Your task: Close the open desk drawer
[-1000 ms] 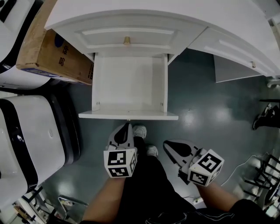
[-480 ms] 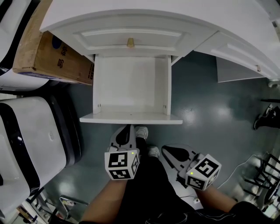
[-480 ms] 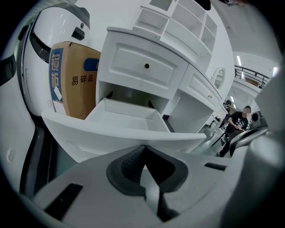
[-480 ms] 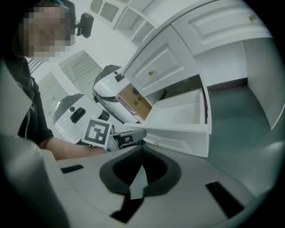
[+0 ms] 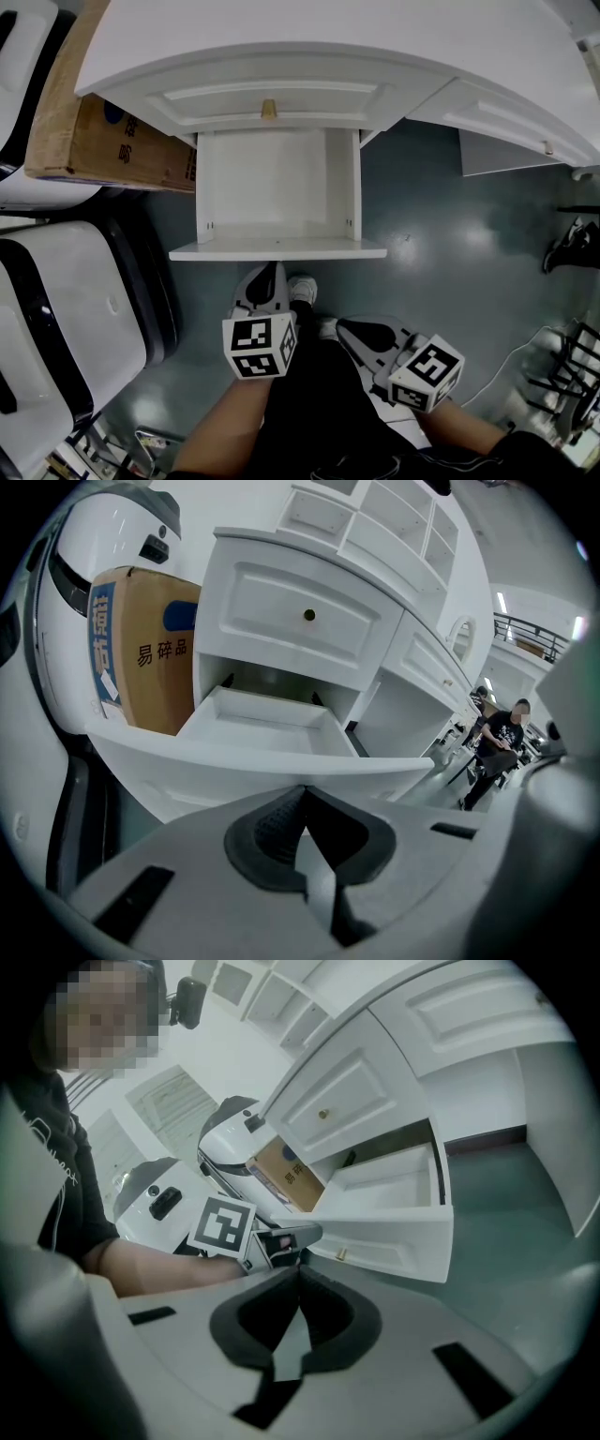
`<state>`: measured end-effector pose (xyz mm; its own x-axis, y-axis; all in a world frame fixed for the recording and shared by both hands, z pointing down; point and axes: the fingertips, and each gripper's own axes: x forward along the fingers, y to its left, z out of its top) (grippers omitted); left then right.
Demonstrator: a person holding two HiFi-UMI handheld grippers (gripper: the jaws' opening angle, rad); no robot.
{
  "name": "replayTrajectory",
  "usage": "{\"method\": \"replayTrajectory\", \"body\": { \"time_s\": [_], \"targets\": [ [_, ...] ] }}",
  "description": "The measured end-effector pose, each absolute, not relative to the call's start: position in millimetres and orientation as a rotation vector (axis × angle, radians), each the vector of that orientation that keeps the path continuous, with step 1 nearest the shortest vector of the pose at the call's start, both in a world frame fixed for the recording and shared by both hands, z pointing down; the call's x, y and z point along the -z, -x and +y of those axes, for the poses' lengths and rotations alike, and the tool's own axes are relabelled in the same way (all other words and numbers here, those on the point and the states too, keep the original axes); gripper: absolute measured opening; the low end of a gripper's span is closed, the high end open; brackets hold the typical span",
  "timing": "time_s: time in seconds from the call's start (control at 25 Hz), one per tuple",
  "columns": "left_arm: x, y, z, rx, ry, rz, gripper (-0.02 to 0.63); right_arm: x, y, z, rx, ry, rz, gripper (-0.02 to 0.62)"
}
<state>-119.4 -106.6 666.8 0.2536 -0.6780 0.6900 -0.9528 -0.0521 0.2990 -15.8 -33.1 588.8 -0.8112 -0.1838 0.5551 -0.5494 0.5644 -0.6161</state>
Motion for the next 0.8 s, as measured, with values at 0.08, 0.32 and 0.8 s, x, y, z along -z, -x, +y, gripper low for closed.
{"method": "replayTrajectory", "body": {
  "time_s": [0.08, 0.32, 0.8],
  "targets": [
    [-666.9, 120.5, -113.6, -0.480, -1.796, -1.489, 0.003, -588.3, 15.4, -35.5, -1.139, -0.601, -2.369, 0.006],
    [-667.1, 122.3, -139.1, -0.472, -1.773, -1.469, 0.003, -583.7, 15.4, -46.6, -1.158, -0.649, -2.379, 0.006],
    [-667.4, 128.6, -194.7, -0.514, -1.810, -1.470, 0.003, -577.3, 13.7, -76.7, -1.187, -0.750, -2.390, 0.006]
  ]
}}
